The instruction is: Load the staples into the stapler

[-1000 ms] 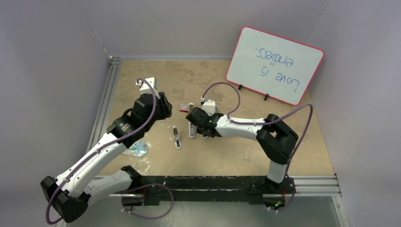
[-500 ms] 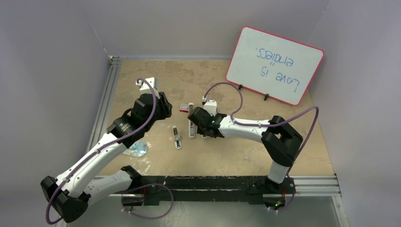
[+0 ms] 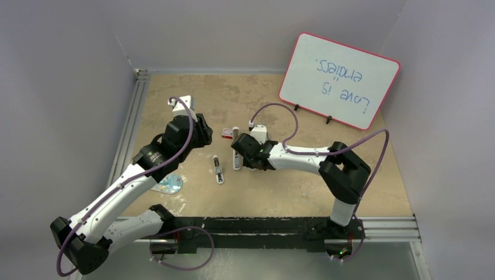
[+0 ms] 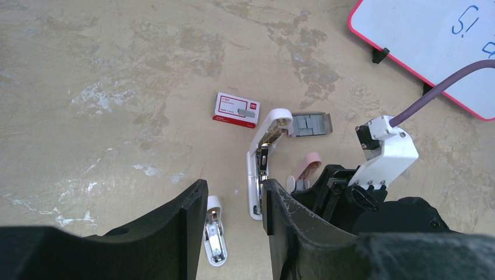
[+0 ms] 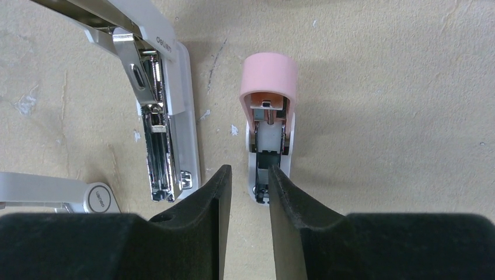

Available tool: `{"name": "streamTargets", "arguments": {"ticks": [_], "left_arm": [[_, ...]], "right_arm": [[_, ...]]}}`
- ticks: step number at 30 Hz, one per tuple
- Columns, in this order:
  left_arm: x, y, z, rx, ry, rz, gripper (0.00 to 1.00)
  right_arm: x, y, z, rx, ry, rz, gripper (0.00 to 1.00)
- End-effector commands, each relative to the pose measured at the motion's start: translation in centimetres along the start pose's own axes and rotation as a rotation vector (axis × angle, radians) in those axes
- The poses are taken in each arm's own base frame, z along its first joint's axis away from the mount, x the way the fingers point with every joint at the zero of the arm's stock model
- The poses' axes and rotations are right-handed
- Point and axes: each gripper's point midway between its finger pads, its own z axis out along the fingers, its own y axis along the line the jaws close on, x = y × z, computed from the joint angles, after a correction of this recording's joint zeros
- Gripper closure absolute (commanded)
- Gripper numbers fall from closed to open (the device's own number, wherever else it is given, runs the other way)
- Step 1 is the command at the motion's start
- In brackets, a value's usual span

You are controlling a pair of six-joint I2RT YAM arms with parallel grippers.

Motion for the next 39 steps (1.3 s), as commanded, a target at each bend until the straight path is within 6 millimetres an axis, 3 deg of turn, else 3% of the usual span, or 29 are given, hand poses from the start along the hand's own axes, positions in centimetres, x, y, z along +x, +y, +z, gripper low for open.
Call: {"name": "streamTargets", "arguments": {"ticks": [1,17,20,25,29,33,39], "left_arm": [[-0.3,0.1,0.3,-0.005,-0.021,0.009,0.61],[-0.3,0.2,0.3,-0.008,-0.021,0.009,0.61],[-0.3,0.2,0.3,-0.009,-0.022,0.009,0.6],[-0.3,0.2,0.3,-0.008,-0.019,0.008,0.61],[-0.2,0.1,0.4,-0.007,-0.018,0.006,0.61],[-0.1,0.1,0.5,-0.008,-0.013,0.009,0.61],[0.0,0.0,0.8,-0.012,-0.007,0.013,0.61]], "right_arm": [[-0.4,0.2,0.1,0.006,-0.023,0.016,0.67],[-1.0,0.5,0.3,0.023,-0.04,0.008,0.67],[-2.1,0.6,-0.7,0.016,-0.068,0.025,0.67],[-5.3,0.9,-4.2,-0.04,-0.149,0.081,0.68],[-7.6,-0.7,-5.2,-0.029,-0.196,0.136,0.72],[-9.4,-3.9,-4.4,0.017,-0.202,0.188,0.85],[-11.4,-5.8,-2.3,0.057,-0.208,0.151,0.84]]}}
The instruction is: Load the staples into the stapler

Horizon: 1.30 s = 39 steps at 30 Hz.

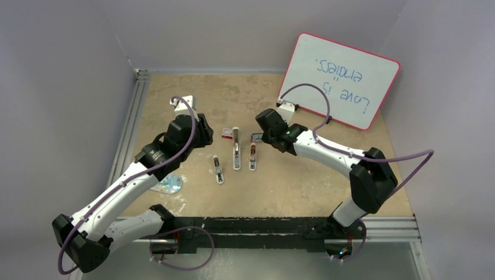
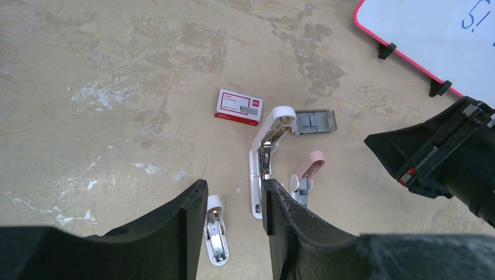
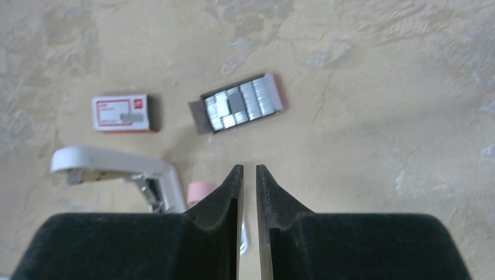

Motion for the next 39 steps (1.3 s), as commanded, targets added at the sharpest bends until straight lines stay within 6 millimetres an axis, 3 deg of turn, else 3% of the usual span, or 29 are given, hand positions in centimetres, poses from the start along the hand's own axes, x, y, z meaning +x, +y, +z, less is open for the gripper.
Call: {"name": "streamTargets", "arguments": {"ticks": [1,7,13,20,29,39], "left_arm": [[-0.4,0.0,0.5,-0.006,-0.017,0.008,0.61],[-0.4,0.1,0.7,-0.017,-0.016,0.013,0.61],[-0.3,0.1,1.0,-0.026,-0.012,0.016,0.61],[-0.1,0.0,1.3,-0.028,-0.005,0.02,0.61],[-0.1,0.2,1.2,-0.033,-0.007,0.02,0.6],[0.0,0.3,1.2,-0.034,-0.006,0.021,0.61]], "right_arm": [[-0.9,-0.7,2.0,0.034,-0.017,-0.077,0.82],[-0.7,0.7,5.1,0.009,0.008,-0.172,0.73],[-0.6,1.7,6.9,-0.02,0.016,-0.216,0.69],[-0.4,2.0,8.8,-0.036,0.026,-0.244,0.77],[-0.1,1.7,10.6,-0.017,0.038,-0.27,0.71],[0.9,1.2,11.2,-0.034,0.068,-0.275,0.71]]}}
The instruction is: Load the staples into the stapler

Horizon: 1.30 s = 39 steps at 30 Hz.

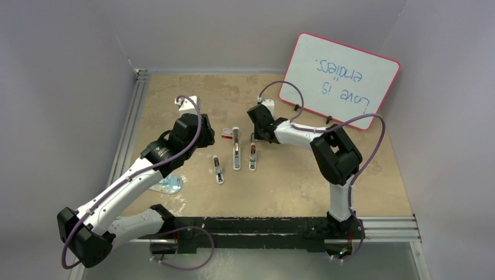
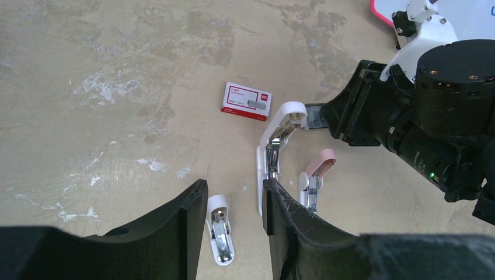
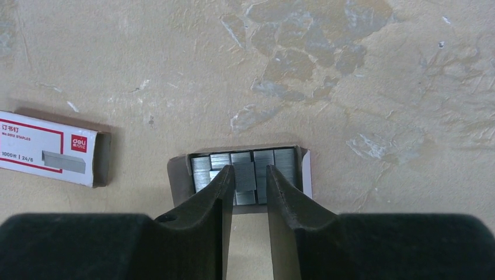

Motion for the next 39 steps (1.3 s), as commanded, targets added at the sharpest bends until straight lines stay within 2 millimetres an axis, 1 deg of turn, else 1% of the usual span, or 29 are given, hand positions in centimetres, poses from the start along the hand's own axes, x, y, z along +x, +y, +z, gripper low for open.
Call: {"name": "streamTargets", "arguments": {"ticks": [1,4,9,11,13,18,21,25,29,39], "left_arm": [[-1.2,0.1,-0.2,-0.001,-0.046,-0.002,0.61],[-1.1,0.1,-0.2,-0.003,-0.045,-0.001,0.61],[-1.1,0.1,-0.2,-0.002,-0.044,0.0,0.6],[-1.1,0.2,-0.2,-0.004,-0.045,-0.003,0.61],[-1.1,0.2,-0.2,-0.003,-0.046,-0.003,0.61],[-1.1,0.2,-0.2,-0.005,-0.046,-0.003,0.61],[-1.1,0.2,-0.2,-0.006,-0.046,-0.002,0.6],[-1.0,0.2,-0.2,-0.006,-0.043,-0.002,0.6],[-1.0,0.2,-0.2,-0.003,-0.042,-0.004,0.6],[-1.0,0.0,-0.2,0.006,-0.041,-0.009,0.61]], "right_arm": [[-1.3,0.6,-0.1,-0.04,-0.025,0.01,0.71],[-2.3,0.6,-0.9,-0.043,-0.055,0.032,0.72],[-5.5,0.9,-2.2,-0.057,-0.137,0.074,0.78],[-6.4,1.3,-2.1,-0.066,-0.155,0.076,0.79],[-6.8,1.4,-1.3,-0.054,-0.152,0.075,0.8],[-6.3,1.3,1.3,-0.017,-0.116,0.059,0.8],[-6.3,1.1,1.9,-0.01,-0.106,0.048,0.79],[-5.1,0.2,2.6,0.02,-0.065,0.03,0.79],[-3.8,-0.8,2.4,0.035,-0.032,0.031,0.78],[0.3,-3.5,0.8,0.084,0.064,0.058,0.78]]}}
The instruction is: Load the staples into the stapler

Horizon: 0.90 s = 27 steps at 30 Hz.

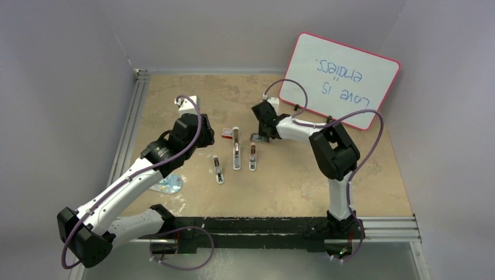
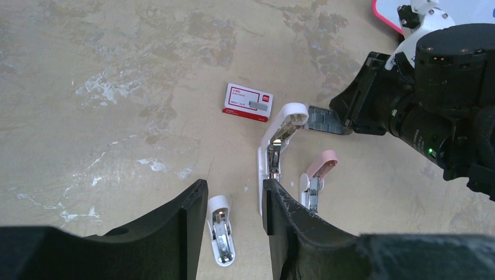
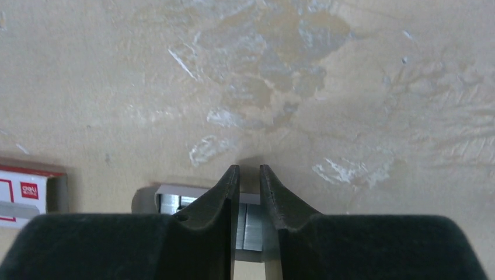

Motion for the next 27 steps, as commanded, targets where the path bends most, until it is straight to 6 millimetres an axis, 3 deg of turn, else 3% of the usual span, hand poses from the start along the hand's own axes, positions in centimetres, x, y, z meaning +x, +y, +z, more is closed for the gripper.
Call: {"name": "streamTargets", "arguments": {"ticks": [1,7,12,20,27], "left_arm": [[-0.9,-0.1,-0.2,0.012,-0.037,-0.009,0.61],[-0.9,-0.1,-0.2,0.014,-0.037,-0.009,0.61],[-0.9,-0.2,-0.2,0.016,-0.036,-0.008,0.61],[-0.9,-0.2,-0.2,0.015,-0.036,-0.007,0.61],[-0.9,-0.1,-0.2,0.011,-0.039,-0.007,0.61]], "right_arm": [[1.4,-1.8,-1.5,0.041,0.046,0.029,0.78],[2.5,-2.6,-2.8,0.038,0.065,0.067,0.78],[2.6,-2.1,-4.2,-0.035,0.065,0.069,0.76],[-1.6,0.2,-5.4,-0.124,-0.027,0.015,0.69],[-2.5,3.0,-4.9,-0.243,-0.036,-0.114,0.67]]}}
